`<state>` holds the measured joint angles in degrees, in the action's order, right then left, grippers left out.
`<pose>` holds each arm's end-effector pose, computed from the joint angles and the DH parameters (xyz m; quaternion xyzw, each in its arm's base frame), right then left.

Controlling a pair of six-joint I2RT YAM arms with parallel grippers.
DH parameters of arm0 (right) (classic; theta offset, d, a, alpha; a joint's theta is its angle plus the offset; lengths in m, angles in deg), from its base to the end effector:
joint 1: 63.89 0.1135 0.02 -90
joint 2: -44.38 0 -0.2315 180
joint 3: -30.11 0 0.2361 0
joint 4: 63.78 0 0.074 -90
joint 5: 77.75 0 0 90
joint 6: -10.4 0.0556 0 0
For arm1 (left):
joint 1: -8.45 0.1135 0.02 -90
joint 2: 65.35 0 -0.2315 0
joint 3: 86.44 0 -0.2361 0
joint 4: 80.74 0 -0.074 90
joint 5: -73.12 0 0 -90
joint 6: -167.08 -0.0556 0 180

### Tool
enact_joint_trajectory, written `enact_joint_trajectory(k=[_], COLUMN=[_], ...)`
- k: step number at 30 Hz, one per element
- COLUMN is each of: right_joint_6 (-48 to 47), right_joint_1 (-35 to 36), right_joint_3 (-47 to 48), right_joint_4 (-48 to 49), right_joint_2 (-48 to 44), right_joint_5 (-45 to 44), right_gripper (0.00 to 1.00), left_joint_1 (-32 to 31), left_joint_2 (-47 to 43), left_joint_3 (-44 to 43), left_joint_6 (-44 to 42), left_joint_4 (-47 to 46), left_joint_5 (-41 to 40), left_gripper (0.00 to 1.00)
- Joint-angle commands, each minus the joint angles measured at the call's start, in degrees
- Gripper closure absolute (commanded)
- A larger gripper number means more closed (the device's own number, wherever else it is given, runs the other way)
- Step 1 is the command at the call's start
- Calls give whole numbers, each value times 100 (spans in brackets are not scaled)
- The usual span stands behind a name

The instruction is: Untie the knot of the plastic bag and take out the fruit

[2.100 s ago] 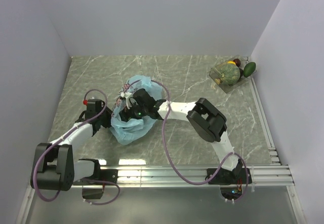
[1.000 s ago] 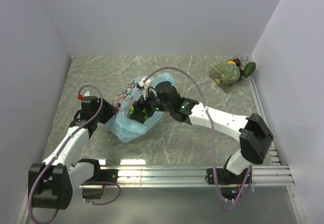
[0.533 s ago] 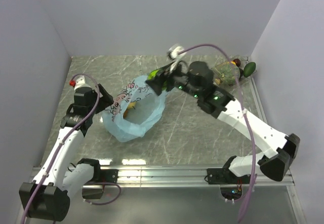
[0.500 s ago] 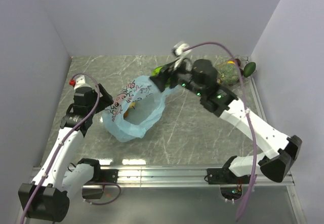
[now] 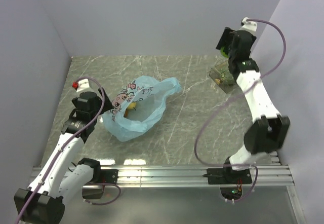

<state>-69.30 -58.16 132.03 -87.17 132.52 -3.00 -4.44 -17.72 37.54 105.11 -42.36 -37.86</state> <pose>0.3673 0.0222 0.3798 0.1158 0.7531 -0.0112 0.6476 0.2059 -0.0267 0.2560 -0.2024 0.8321 -0.0242 0.5158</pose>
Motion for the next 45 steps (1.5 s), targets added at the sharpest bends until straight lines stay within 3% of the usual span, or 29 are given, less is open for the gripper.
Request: enact_joint_trajectory(k=[1, 9, 19, 25, 28, 29, 35, 45], right_joint_6=[261, 394, 95, 103, 103, 112, 103, 130], right_joint_1=[-450, -995, -1478, -1576, -1576, -1584, -1576, -1576], right_joint_3=[744, 2336, 3136, 3418, 3453, 3436, 3409, 3058], right_joint_4=[76, 216, 251, 67, 67, 67, 32, 58], right_joint_2=[1168, 3102, 4167, 4580, 4651, 4660, 4642, 4308], right_joint_5=[-830, -1139, -656, -251, -172, -180, -84, -110], right_gripper=[100, 96, 81, 64, 48, 39, 14, 3], left_joint_1=[-47, -30, 49, 75, 84, 93, 102, 102], left_joint_2=[-167, -623, -888, -826, -817, -826, -852, -984], left_joint_3=[34, 280, 509, 518, 526, 526, 535, 544], left_joint_6=[-140, -210, -395, -404, -412, -413, -412, -421], left_joint_4=[-257, -651, -968, -1012, -1030, -1030, -1047, -1056], left_joint_5=[-424, -645, -610, -575, -548, -522, -496, -364], left_gripper=[7, 9, 10, 10, 11, 11, 11, 11])
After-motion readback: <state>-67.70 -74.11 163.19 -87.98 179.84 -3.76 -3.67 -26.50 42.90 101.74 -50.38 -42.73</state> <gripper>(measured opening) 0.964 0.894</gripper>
